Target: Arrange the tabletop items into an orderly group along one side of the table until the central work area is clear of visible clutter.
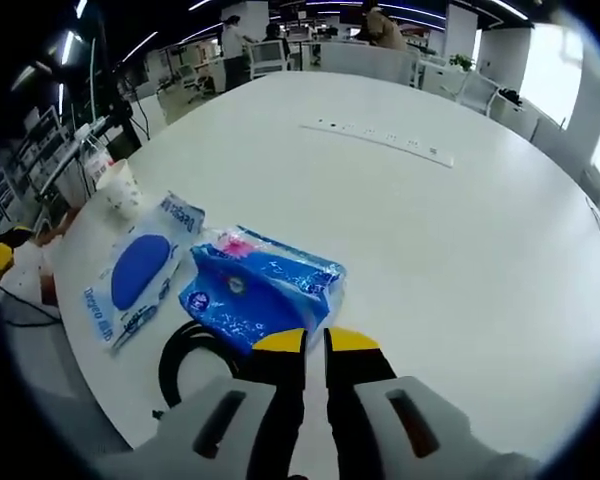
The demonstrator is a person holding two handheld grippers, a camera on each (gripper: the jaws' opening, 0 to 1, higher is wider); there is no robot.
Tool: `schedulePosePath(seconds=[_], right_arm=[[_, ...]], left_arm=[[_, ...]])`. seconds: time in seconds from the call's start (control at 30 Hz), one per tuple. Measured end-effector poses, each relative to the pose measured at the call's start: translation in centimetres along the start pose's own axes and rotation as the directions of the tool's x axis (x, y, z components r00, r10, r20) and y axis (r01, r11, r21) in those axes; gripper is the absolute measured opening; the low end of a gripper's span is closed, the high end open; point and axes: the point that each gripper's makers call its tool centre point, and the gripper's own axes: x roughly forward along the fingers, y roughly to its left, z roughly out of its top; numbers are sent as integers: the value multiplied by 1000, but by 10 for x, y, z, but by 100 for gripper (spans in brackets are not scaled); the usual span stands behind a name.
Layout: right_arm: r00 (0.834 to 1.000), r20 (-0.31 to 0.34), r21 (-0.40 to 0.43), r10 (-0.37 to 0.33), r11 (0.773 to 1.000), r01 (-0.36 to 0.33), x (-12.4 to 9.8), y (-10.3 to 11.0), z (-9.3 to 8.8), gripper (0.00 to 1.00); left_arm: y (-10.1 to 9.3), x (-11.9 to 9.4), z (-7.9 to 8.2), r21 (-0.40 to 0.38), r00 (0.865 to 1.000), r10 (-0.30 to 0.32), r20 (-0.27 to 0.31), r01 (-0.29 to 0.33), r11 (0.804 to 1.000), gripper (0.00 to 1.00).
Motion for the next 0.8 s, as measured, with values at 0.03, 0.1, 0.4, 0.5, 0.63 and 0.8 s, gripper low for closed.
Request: schedulePosePath(seconds=[0.03,0.1,0.4,0.5,0.63,0.8], right_arm=[[1000,0,-3,0,1000,0,-1,1,0,4],[1000,3,-9,-1,1000,1,-3,3,-2,4],[1000,9,-45,-3,999,3,-12,17,-7,4],[1000,12,-76,3,997,-2,-8,20,-4,4],[1000,20,-101,15,995,-13,-8,28,-4,4],[1000,18,-80,22,997,-21,-8,32,-8,4]], left_arm=[[1,0,0,-5,1000,2,0,-2,1000,47],[2,0,-1,-9,1000,4,1,-4,1000,47],[1,0,-3,-17,1000,0,0,0,1000,47],[2,1,-3,-17,1000,-1,-1,1,1000,46],[2,2,-3,-17,1000,-4,-2,4,1000,46],[2,2,-3,-14,1000,-6,-1,6,1000,46]])
